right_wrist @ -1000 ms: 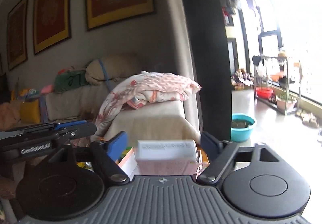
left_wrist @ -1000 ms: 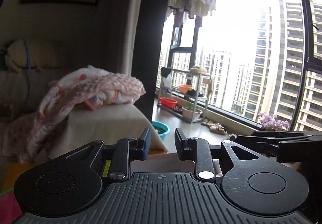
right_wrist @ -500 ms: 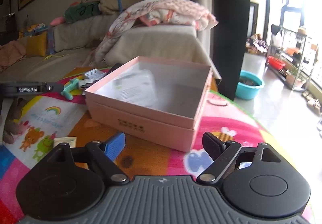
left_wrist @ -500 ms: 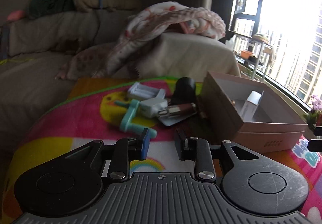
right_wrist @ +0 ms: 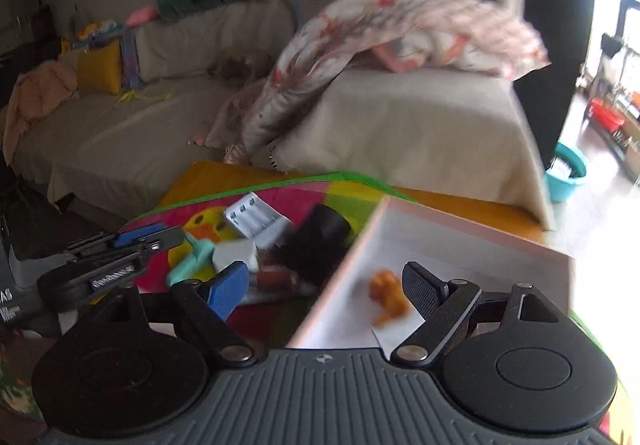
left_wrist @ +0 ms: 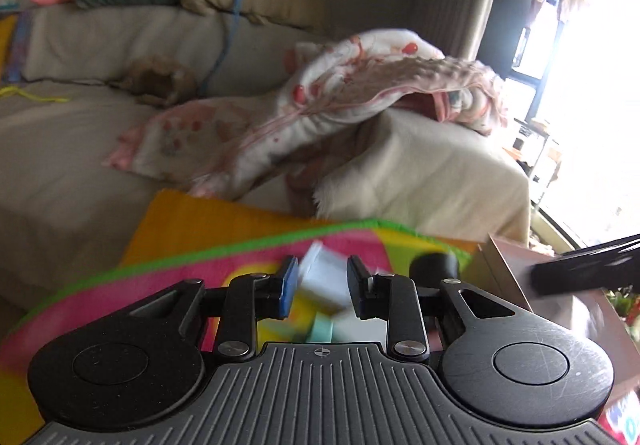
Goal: Organize rigid objects
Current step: 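Carry the toy dog over the pink box and lower it inside with the left gripper, then open the left gripper and withdraw it from the pink box, then reach to the red lipstick and grasp it with the right gripper, then carry the lipstick into the pink box with the right gripper while the left grasps the white cube charger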
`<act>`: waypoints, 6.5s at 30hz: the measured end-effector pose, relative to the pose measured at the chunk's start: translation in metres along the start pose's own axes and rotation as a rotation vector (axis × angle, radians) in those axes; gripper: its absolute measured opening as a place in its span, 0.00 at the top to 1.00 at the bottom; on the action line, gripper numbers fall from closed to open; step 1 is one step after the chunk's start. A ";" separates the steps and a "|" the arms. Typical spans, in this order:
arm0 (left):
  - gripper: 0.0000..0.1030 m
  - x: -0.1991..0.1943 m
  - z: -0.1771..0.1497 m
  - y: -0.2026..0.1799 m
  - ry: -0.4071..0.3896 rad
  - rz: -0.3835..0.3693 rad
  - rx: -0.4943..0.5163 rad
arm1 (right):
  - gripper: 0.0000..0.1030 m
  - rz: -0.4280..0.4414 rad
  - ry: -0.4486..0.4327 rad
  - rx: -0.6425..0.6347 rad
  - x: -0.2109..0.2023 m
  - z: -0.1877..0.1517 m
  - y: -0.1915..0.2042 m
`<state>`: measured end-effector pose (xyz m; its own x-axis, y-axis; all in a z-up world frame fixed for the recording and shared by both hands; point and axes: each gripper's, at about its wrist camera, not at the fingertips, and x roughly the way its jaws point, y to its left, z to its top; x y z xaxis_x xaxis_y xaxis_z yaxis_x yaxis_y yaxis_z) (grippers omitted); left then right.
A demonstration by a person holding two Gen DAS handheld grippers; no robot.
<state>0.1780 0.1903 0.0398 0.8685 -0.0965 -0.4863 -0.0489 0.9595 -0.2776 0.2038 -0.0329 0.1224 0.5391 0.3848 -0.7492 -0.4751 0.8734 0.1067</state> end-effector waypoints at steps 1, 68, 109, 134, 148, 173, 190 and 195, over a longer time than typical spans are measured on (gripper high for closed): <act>0.71 0.017 0.007 0.001 0.020 -0.004 0.015 | 0.18 -0.004 0.032 0.011 0.020 0.013 0.004; 0.86 0.024 -0.056 -0.105 0.351 -0.212 0.387 | 0.54 -0.123 -0.193 0.108 -0.072 -0.150 -0.137; 0.84 -0.042 -0.072 -0.064 0.404 -0.337 0.240 | 0.38 0.068 -0.207 -0.119 -0.109 -0.218 -0.022; 0.84 -0.152 -0.147 -0.047 0.328 -0.236 -0.034 | 0.19 0.123 -0.131 -0.185 -0.142 -0.251 -0.028; 0.83 -0.196 -0.152 -0.088 0.240 -0.247 0.279 | 0.21 -0.107 -0.075 -0.167 -0.111 -0.276 -0.042; 0.80 -0.216 -0.157 -0.097 0.221 -0.193 0.294 | 0.05 0.045 -0.111 -0.097 -0.141 -0.297 -0.056; 0.80 -0.212 -0.173 -0.100 0.256 -0.216 0.317 | 0.25 0.236 -0.028 -0.358 -0.150 -0.322 -0.019; 0.80 -0.212 -0.183 -0.114 0.302 -0.243 0.410 | 0.41 0.167 -0.062 -0.287 -0.144 -0.314 -0.033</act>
<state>-0.0906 0.0530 0.0223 0.6481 -0.3407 -0.6811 0.3829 0.9189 -0.0953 -0.0766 -0.2104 0.0213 0.4739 0.5407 -0.6950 -0.7322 0.6804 0.0300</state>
